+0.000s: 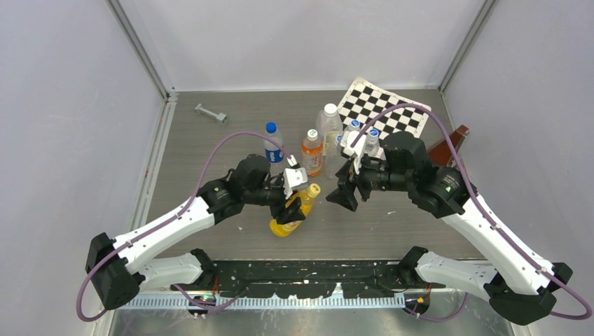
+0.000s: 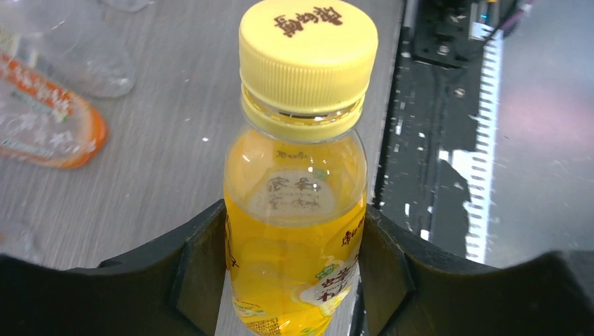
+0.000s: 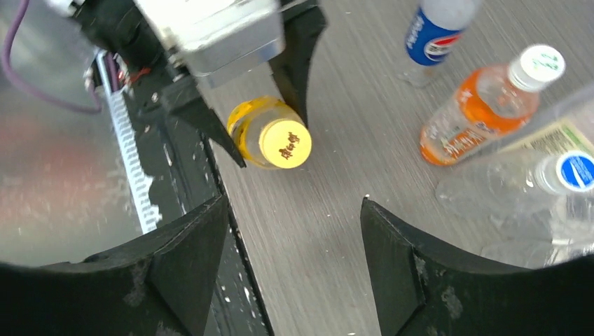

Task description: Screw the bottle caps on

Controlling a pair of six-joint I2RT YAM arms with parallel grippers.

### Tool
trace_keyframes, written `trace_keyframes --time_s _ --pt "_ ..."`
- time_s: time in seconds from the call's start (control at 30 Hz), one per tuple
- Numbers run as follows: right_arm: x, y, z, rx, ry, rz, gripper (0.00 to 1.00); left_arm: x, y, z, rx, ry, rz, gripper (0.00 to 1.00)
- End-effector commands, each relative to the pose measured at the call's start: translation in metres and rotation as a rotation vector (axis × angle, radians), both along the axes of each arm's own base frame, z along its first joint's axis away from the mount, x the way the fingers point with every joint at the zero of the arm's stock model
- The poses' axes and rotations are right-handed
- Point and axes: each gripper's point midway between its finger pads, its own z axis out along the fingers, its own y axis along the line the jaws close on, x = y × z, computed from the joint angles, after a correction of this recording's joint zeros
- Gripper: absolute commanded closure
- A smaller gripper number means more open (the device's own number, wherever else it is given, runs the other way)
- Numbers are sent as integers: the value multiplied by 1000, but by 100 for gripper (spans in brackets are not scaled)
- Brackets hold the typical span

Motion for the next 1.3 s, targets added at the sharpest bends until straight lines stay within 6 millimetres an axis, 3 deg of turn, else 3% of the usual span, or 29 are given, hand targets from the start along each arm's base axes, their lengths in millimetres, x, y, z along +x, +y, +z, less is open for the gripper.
trace_keyframes --time_s 0.0,0.37,0.9,1.27 --pt "-25 7 12 -7 -220 322 27 -27 -7 34 -84 -13 -185 100" --pt "-37 24 7 0 -264 542 34 -37 -7 39 -77 -3 -263 100" --pt "-38 39 17 46 -272 621 45 -40 -10 39 -80 24 -285 100" --pt "-37 44 9 47 -232 640 51 -41 -12 41 -84 35 -294 100"
